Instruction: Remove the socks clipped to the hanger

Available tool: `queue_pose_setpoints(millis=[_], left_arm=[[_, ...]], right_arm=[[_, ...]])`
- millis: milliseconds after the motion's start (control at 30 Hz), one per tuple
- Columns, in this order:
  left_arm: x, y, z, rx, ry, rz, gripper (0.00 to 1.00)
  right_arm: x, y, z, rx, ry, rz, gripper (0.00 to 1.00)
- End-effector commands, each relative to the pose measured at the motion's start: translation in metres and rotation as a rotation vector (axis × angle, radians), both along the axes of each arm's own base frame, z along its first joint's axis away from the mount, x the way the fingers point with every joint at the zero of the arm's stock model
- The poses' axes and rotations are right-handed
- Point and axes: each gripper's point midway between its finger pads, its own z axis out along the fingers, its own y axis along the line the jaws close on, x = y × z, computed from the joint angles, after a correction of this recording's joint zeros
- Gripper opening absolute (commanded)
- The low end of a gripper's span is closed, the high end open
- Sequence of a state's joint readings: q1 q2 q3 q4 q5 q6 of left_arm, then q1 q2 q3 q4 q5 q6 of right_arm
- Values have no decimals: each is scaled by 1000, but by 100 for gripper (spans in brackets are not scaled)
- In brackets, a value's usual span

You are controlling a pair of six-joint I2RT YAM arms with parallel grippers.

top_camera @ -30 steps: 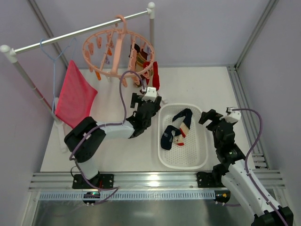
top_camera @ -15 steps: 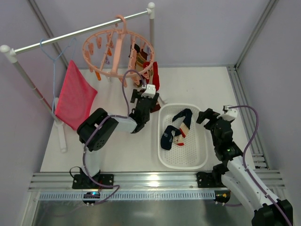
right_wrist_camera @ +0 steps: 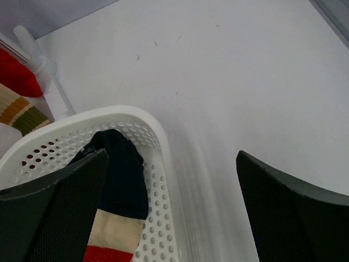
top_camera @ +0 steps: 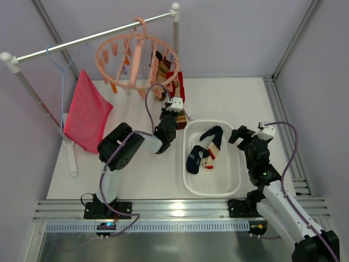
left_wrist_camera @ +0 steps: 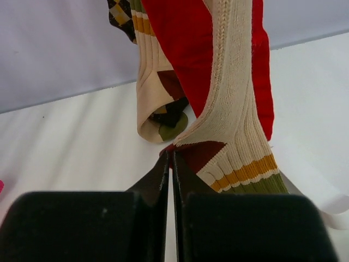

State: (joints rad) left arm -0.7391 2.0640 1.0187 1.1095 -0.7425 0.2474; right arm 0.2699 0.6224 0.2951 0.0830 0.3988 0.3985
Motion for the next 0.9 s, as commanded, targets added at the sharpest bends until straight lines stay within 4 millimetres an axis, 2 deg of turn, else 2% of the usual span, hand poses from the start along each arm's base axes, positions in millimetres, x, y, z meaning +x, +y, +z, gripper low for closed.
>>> queue_pose_setpoints(millis=[0, 133, 167, 200, 267, 300, 333, 400, 433, 467, 600, 667, 733, 767, 800, 867], left_arm=[[1, 10, 36, -91, -122, 48, 0], [-12, 16, 46, -131, -131, 36, 0], [-19, 20, 40, -126, -118, 33, 0], [-25, 25, 52, -162, -136, 39, 0], [-36, 29, 59, -193, -150, 29, 0], [-44, 33, 53, -195, -134, 23, 0], [-50, 35, 65, -217, -151, 17, 0], [-64, 33, 62, -210, -137, -7, 0], [-70, 33, 72, -232, -149, -19, 1], [-76, 31, 65, -222, -128, -35, 0], [-77, 29, 66, -227, -121, -61, 0], [-74, 20, 63, -204, -116, -94, 1], [-71, 13, 61, -206, -109, -113, 34], [-69, 12, 58, -206, -105, -117, 57], [-68, 10, 61, -219, -117, -124, 84], [-64, 4, 63, -232, -125, -154, 91]], right_arm=[[7, -1, 20, 8, -56, -14, 99], [7, -3, 19, 1, -53, -20, 99], [7, -3, 17, -1, -50, -20, 99], [7, -3, 16, -3, -47, -22, 99], [8, -4, 16, -6, -47, -22, 99], [8, -4, 16, -6, -47, -22, 99], [7, -3, 15, -5, -45, -21, 99], [8, -3, 13, -5, -42, -21, 99], [8, -3, 12, -5, -41, -18, 99], [8, -2, 13, -4, -44, -15, 99], [9, 1, 11, -1, -41, -2, 99], [8, 1, 12, 0, -47, 3, 99], [8, 1, 12, -3, -51, 5, 99], [8, 0, 11, -5, -51, 3, 99], [7, -1, 11, -13, -50, 0, 99], [7, -1, 12, -16, -54, -3, 99]])
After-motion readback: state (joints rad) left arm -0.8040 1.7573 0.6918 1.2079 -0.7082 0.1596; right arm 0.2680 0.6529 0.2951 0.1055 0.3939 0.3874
